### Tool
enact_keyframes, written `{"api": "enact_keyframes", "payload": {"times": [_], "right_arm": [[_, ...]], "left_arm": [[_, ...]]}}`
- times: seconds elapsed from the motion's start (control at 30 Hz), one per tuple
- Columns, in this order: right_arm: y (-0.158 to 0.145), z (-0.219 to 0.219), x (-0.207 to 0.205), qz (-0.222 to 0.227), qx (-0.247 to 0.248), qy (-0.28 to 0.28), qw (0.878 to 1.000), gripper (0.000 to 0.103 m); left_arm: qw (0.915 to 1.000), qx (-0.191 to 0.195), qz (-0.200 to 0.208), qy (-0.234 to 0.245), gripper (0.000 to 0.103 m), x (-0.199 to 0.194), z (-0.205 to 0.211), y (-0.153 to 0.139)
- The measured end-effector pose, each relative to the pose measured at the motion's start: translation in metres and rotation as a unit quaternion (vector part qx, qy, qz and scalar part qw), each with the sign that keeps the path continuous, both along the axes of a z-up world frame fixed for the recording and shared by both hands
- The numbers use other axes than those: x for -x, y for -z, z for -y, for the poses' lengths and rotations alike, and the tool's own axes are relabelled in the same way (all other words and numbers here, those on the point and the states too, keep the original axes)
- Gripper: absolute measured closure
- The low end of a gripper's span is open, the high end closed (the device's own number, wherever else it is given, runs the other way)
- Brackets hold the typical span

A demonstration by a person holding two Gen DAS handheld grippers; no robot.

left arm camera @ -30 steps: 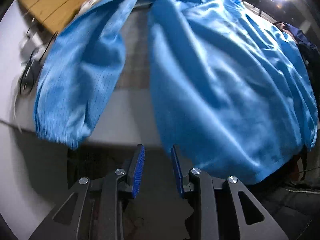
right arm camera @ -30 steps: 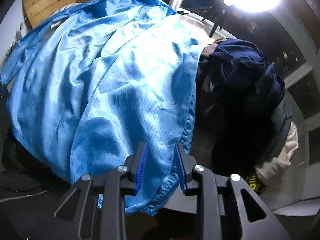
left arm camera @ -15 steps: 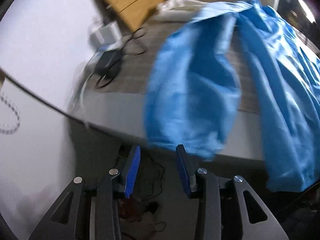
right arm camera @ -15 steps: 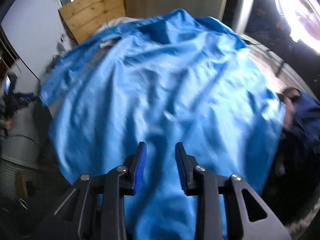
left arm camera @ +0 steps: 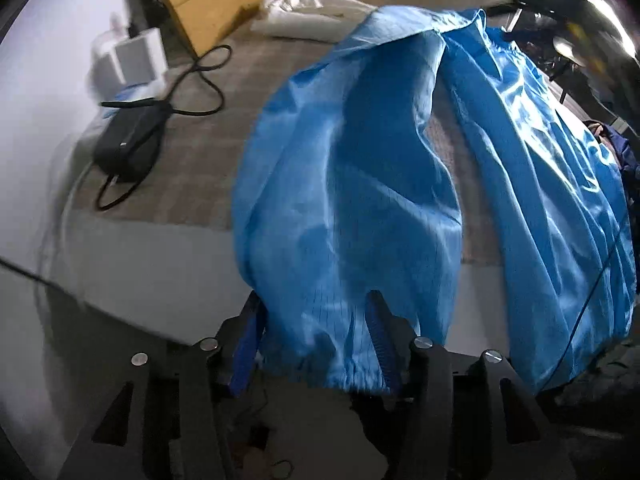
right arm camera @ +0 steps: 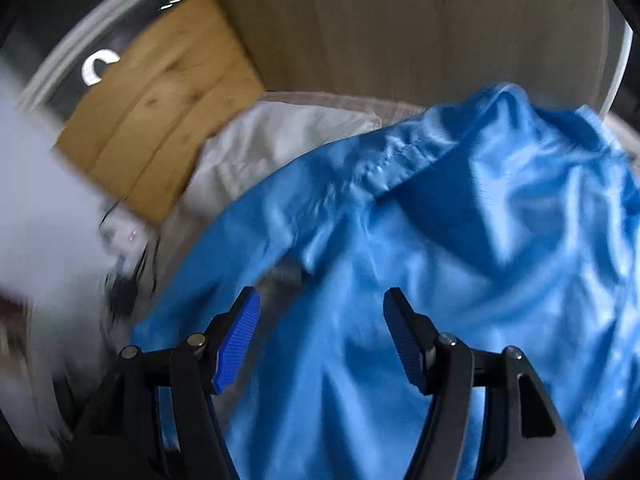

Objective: Fold clothes
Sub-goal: 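Grasp the sleeve cuff with the left gripper and lift it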

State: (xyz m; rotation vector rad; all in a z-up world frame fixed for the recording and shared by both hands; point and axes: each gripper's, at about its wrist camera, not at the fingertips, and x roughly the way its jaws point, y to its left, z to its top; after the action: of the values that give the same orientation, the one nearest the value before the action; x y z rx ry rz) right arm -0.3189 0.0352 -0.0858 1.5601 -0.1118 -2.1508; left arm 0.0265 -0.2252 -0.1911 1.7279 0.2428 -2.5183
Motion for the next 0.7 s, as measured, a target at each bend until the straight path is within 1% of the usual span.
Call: {"api": "enact_keyframes", "payload": {"times": [0.03,0.07,0.1,0.13,0.23,0.27,0.3,0.33,0.37,0.47,0.53,0.57,0.63,0.7], "right_arm": [[0.010,0.006,0.013,0.015,-0.001,0.014,1.000,0.040],[0.020,0.012,0.025,0.029,-0.002,0.027,0.999,0.040],[0.028,0.016,0.035,0.040,0.001,0.040,0.998,0.040],[0.036,0.020,0.046,0.050,0.010,0.055,0.997,0.040],[0.047,0.026,0.065,0.057,0.031,0.072,0.995,0.040],[0.046,0.026,0.068,0.054,0.037,0.073,0.995,0.042],[0.037,0.023,0.066,0.044,0.036,0.063,0.996,0.049],[0.028,0.019,0.065,0.033,0.034,0.053,0.997,0.082],[0.020,0.016,0.063,0.022,0.033,0.043,0.998,0.101],[-0.007,0.007,0.059,-0.010,0.029,0.014,0.999,0.101],[-0.025,0.000,0.056,-0.032,0.026,-0.006,0.999,0.101],[-0.034,-0.003,0.054,-0.042,0.025,-0.016,0.999,0.101],[-0.052,-0.009,0.051,-0.064,0.022,-0.036,0.997,0.101],[-0.070,-0.016,0.048,-0.085,0.019,-0.055,0.995,0.101]], "left_arm": [[1.0000,-0.004,0.000,0.005,0.060,0.002,0.000,0.000],[0.9999,-0.008,0.000,0.010,0.074,0.003,-0.001,0.000],[0.9998,-0.012,0.000,0.016,0.094,0.004,-0.001,0.000],[0.9997,-0.014,-0.002,0.019,0.100,0.004,-0.001,-0.001],[0.9994,-0.019,-0.008,0.028,0.101,0.001,0.000,-0.006],[0.9994,-0.014,-0.011,0.028,0.101,0.000,0.000,-0.009],[0.9995,-0.010,-0.013,0.028,0.101,-0.002,0.001,-0.012],[0.9995,-0.006,-0.015,0.028,0.101,-0.003,0.001,-0.016],[0.9995,-0.001,-0.020,0.025,0.101,-0.005,0.003,-0.022],[0.9990,0.016,-0.038,0.017,0.101,-0.014,0.005,-0.045],[0.9976,0.038,-0.055,0.017,0.101,-0.024,-0.005,-0.070],[0.9968,0.050,-0.060,0.016,0.101,-0.021,-0.003,-0.077],[0.9942,0.075,-0.074,0.020,0.101,-0.032,-0.017,-0.101],[0.9914,0.096,-0.084,0.028,0.101,-0.044,-0.044,-0.123]]}}
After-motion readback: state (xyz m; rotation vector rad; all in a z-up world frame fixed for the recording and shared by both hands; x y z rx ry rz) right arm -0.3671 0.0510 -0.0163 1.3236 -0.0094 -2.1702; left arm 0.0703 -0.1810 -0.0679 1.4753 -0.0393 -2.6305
